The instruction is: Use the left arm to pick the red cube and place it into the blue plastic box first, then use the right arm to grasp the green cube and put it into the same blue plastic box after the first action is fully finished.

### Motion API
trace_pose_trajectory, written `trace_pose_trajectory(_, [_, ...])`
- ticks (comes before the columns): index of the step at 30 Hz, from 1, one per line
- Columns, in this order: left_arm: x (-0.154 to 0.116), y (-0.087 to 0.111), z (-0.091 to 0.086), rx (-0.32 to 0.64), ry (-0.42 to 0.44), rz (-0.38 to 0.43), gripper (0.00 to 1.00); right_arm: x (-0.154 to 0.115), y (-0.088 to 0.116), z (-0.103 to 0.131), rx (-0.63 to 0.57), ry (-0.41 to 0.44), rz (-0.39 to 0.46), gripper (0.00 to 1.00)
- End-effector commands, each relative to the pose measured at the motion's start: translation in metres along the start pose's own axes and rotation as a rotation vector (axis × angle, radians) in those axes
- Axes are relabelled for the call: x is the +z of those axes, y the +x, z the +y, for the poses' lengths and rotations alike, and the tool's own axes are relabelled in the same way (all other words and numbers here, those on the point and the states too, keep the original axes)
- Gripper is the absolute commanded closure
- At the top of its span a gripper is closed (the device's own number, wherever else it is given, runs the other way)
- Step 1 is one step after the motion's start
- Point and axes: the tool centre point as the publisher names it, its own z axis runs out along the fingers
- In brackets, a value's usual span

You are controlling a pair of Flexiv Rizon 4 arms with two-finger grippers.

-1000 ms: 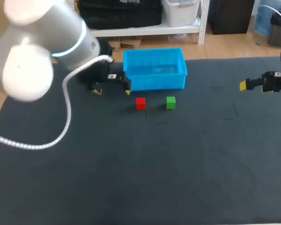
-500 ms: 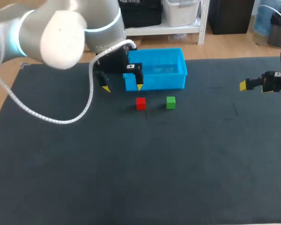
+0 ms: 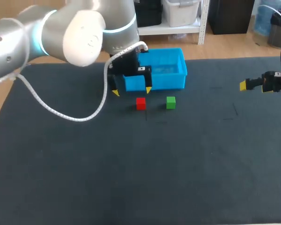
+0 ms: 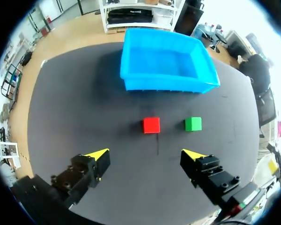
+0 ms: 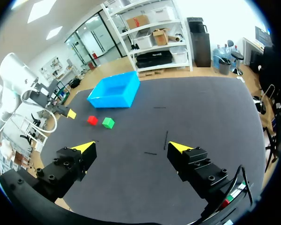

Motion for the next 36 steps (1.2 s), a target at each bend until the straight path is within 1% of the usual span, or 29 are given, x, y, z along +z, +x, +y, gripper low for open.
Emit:
trace_pose_trajectory(1, [0.018, -0.009, -0.007, -0.016, -0.022, -0.007, 0.0, 0.0, 0.0, 0.0, 0.0, -0.002, 0.001, 0.0])
trace_pose_trajectory(11, [0.045, -0.017, -0.014, -0.033, -0.01, -0.039, 0.0, 0.0, 0.0, 0.0, 0.0, -0.002, 0.001, 0.0])
trace_pose_trajectory(23, [0.072, -0.021, -0.012, -0.06, -0.032, -0.037, 0.0, 0.0, 0.0, 0.0, 0.0, -0.002, 0.001, 0.0])
trace_pose_trajectory(36, [0.082, -0.03, -0.013, -0.064, -0.055, -0.044, 0.0, 0.0, 0.0, 0.0, 0.0, -0.002, 0.001, 0.0])
